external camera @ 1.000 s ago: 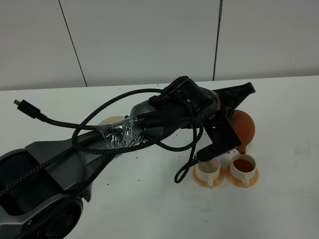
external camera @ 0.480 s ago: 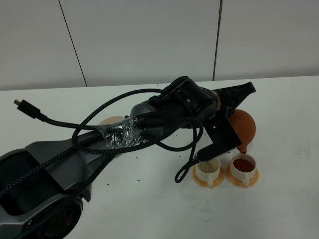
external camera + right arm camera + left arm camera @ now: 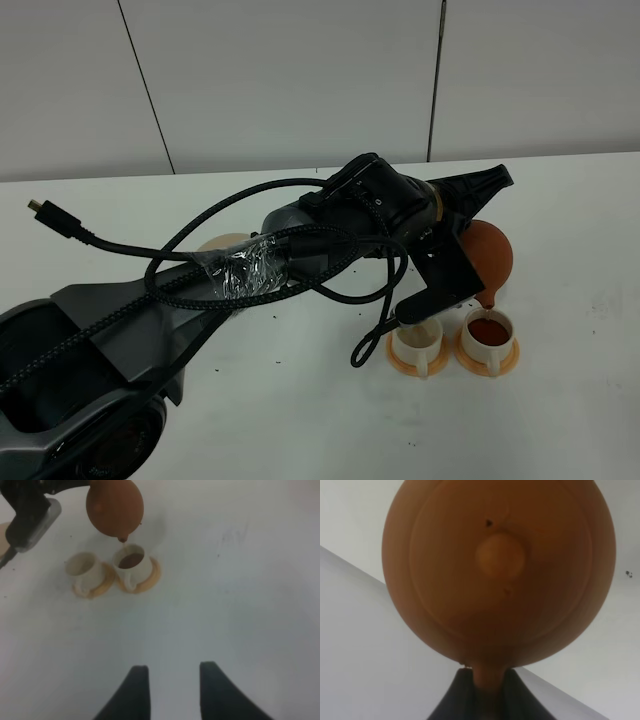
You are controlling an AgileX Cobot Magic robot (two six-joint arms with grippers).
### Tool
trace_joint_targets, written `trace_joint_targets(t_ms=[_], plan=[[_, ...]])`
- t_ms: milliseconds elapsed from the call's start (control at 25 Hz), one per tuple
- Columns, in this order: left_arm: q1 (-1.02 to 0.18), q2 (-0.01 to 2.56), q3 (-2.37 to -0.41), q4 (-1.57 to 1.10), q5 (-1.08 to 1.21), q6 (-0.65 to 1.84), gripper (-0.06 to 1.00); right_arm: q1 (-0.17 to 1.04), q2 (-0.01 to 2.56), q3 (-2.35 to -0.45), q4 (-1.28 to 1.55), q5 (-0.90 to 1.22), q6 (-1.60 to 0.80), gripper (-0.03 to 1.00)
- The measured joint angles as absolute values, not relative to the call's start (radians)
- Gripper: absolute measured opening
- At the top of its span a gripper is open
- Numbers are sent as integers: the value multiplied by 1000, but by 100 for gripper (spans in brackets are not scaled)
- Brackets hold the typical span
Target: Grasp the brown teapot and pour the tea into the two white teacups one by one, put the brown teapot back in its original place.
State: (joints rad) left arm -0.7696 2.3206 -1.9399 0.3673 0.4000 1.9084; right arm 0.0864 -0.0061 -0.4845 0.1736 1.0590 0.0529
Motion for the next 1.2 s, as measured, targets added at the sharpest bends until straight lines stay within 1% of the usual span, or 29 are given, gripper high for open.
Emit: trace_joint_targets(t_ms=[1200], plan=[[-770, 2321, -1940, 367, 400, 1912, 17, 86, -6, -484, 174, 1059, 53, 24]])
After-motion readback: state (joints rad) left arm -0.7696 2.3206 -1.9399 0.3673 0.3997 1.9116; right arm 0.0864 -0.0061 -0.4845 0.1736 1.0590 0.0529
